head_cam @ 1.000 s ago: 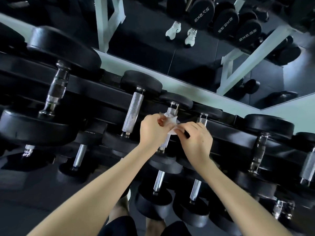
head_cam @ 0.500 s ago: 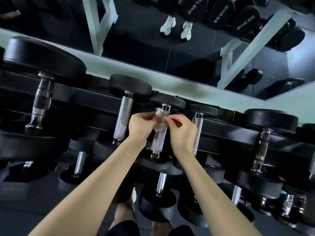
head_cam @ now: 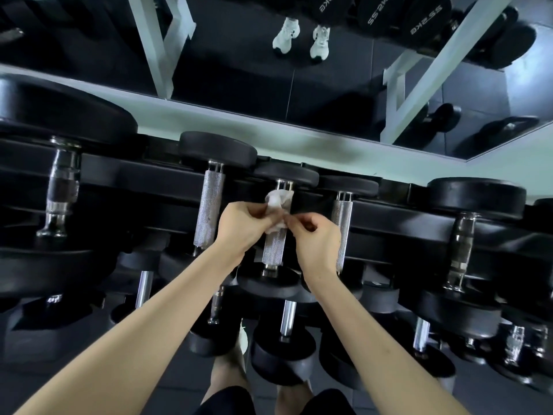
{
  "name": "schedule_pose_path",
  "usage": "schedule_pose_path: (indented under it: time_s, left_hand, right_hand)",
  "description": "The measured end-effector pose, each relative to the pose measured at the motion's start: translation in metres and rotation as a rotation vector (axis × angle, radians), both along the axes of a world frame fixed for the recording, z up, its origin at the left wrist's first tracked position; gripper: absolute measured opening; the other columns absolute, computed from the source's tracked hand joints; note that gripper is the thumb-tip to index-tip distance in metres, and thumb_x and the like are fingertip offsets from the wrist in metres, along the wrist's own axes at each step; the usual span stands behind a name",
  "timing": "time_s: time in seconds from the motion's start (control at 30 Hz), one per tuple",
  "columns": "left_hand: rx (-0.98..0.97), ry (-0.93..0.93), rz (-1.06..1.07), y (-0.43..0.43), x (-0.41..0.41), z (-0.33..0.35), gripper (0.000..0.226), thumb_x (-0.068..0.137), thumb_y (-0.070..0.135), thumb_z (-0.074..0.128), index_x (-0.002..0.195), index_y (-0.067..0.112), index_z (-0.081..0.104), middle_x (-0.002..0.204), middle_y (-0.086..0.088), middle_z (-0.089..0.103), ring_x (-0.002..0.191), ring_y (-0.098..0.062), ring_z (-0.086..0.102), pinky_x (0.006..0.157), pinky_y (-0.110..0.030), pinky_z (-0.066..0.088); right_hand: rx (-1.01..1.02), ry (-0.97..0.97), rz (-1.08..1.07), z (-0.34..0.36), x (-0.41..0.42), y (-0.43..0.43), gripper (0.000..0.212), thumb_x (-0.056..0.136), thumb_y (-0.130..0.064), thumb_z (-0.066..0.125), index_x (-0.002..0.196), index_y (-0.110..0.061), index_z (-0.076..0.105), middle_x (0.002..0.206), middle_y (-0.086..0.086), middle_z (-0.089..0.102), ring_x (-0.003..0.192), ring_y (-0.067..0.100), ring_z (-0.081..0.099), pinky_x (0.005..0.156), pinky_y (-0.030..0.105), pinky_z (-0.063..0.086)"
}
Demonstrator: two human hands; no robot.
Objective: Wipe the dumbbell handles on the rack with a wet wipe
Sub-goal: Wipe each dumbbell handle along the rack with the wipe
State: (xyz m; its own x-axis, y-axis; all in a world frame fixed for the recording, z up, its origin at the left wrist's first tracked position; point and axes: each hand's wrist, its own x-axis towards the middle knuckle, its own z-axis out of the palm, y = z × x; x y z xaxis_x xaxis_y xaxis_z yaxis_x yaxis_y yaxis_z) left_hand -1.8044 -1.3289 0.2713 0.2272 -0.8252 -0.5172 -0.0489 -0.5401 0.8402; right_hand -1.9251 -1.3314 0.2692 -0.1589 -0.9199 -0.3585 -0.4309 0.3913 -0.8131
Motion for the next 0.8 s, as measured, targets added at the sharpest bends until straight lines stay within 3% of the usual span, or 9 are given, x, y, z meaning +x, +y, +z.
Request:
schedule_pose_path:
  time_s: [0.1,0.2,0.33,0.43,0.5,0.6,0.7,0.8]
  left_hand:
    - [-0.02,0.009,0.046,-0.013,-0.001,0.002,0.013,0.082,0.022,0.072,0.072,0.028,0.068,0.057,0.014,0.066,0.06,0.004,0.059,0.063,-0.012,0.047]
    - [-0.017,0.02,0.004,-0.012,-0.003,0.005,0.006,0.083,0.023,0.072,0.078,0.023,0.068,0.074,0.003,0.069,0.071,-0.005,0.061,0.07,-0.013,0.049]
    - [0.028,-0.054,-0.141,0.004,0.004,-0.004,0.011,0.08,0.03,0.073,0.085,0.02,0.074,0.082,-0.008,0.074,0.082,-0.016,0.069,0.088,-0.034,0.053]
    - [0.058,-0.244,-0.309,0.011,0.01,-0.009,0.028,0.074,0.05,0.072,0.083,0.024,0.077,0.069,-0.013,0.069,0.063,-0.015,0.057,0.064,-0.033,0.048]
    - [0.107,-0.366,-0.432,0.016,0.011,-0.005,0.044,0.071,0.057,0.07,0.071,0.013,0.074,0.045,-0.001,0.051,0.046,-0.01,0.042,0.049,-0.025,0.034]
    - [0.137,-0.509,-0.567,0.022,0.01,0.002,0.06,0.071,0.057,0.07,0.047,0.007,0.049,0.041,0.002,0.034,0.039,-0.012,0.031,0.045,-0.025,0.025]
    - [0.16,-0.615,-0.717,0.024,0.011,0.01,0.061,0.073,0.056,0.07,0.045,0.013,0.035,0.042,0.003,0.031,0.04,-0.011,0.029,0.044,-0.023,0.023]
    - [0.17,-0.689,-0.783,0.017,0.012,0.025,0.066,0.07,0.059,0.07,0.044,0.016,0.028,0.041,0.005,0.026,0.039,-0.01,0.025,0.042,-0.021,0.018]
  right_hand:
    - [-0.044,0.029,-0.043,0.001,0.006,-0.018,0.013,0.084,-0.029,0.069,0.076,-0.019,0.071,0.069,-0.008,0.067,0.065,0.007,0.059,0.067,0.033,0.049]
    - [-0.047,0.046,-0.022,-0.002,0.006,-0.018,0.014,0.085,-0.032,0.068,0.079,-0.02,0.071,0.071,-0.009,0.068,0.068,0.008,0.061,0.067,0.03,0.049]
    - [0.016,0.098,0.073,-0.002,-0.004,0.0,0.013,0.085,-0.032,0.067,0.08,-0.02,0.071,0.074,-0.01,0.068,0.071,0.008,0.063,0.066,0.029,0.05]
    - [0.055,0.137,0.149,0.001,-0.01,0.009,0.012,0.084,-0.031,0.068,0.082,-0.02,0.071,0.074,-0.012,0.066,0.071,0.005,0.062,0.064,0.025,0.048]
    - [0.09,0.185,0.22,0.004,-0.013,0.016,0.014,0.084,-0.033,0.068,0.081,-0.019,0.071,0.071,-0.014,0.063,0.065,0.003,0.058,0.058,0.021,0.042]
    - [0.132,0.255,0.297,0.006,-0.018,0.025,0.013,0.083,-0.034,0.069,0.08,-0.022,0.071,0.071,-0.016,0.061,0.067,0.003,0.056,0.055,0.019,0.037]
    - [0.162,0.329,0.357,0.009,-0.02,0.033,0.01,0.083,-0.032,0.068,0.082,-0.023,0.072,0.074,-0.014,0.063,0.073,0.006,0.058,0.055,0.018,0.038]
    - [0.174,0.264,0.319,0.015,-0.02,0.038,0.009,0.082,-0.032,0.07,0.083,-0.023,0.072,0.075,-0.014,0.066,0.073,0.005,0.06,0.058,0.016,0.041]
